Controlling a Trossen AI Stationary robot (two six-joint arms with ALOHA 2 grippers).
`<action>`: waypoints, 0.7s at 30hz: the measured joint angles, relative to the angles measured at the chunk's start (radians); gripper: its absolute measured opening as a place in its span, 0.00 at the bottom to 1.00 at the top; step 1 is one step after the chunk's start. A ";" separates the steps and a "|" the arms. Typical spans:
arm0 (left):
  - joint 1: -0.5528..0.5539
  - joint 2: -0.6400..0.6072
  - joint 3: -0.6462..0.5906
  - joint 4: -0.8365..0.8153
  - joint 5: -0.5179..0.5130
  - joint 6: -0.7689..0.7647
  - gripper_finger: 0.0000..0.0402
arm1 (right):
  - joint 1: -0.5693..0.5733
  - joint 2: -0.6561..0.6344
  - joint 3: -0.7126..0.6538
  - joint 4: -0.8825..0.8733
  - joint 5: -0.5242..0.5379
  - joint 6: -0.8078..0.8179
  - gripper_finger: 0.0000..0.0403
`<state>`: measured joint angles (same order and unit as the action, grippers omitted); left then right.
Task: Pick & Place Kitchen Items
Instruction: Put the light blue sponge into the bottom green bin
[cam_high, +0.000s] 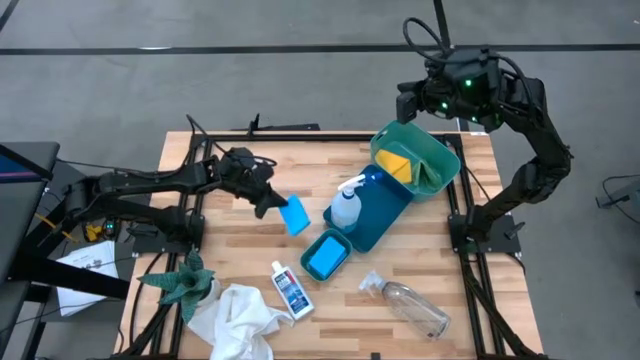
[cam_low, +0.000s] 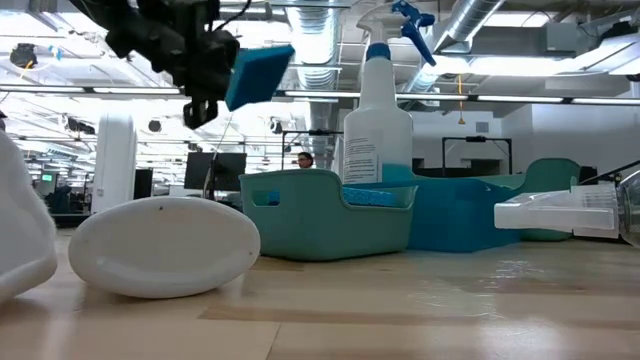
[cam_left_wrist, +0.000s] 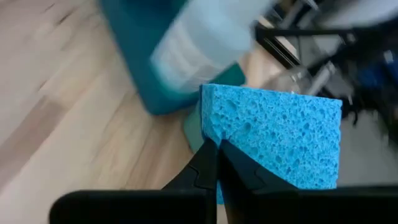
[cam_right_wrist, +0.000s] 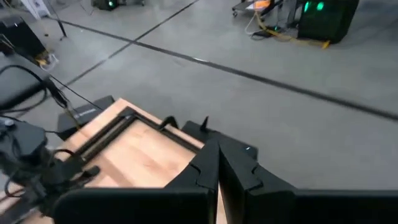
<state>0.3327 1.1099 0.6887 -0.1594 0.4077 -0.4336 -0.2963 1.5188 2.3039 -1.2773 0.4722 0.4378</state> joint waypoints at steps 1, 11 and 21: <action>-0.008 0.000 0.006 0.000 0.010 0.043 0.00 | 0.011 0.000 0.000 -0.007 0.002 0.012 0.00; -0.088 0.078 0.166 -0.247 -0.020 0.524 0.00 | 0.150 0.000 0.000 -0.139 0.185 0.185 0.00; -0.188 0.309 0.486 -0.486 -0.156 0.905 0.00 | 0.263 -0.003 0.000 -0.192 0.300 0.271 0.00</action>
<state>0.1445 1.4193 1.1751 -0.6450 0.2513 0.4716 -0.0334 1.5154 2.3039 -1.4690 0.7727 0.7086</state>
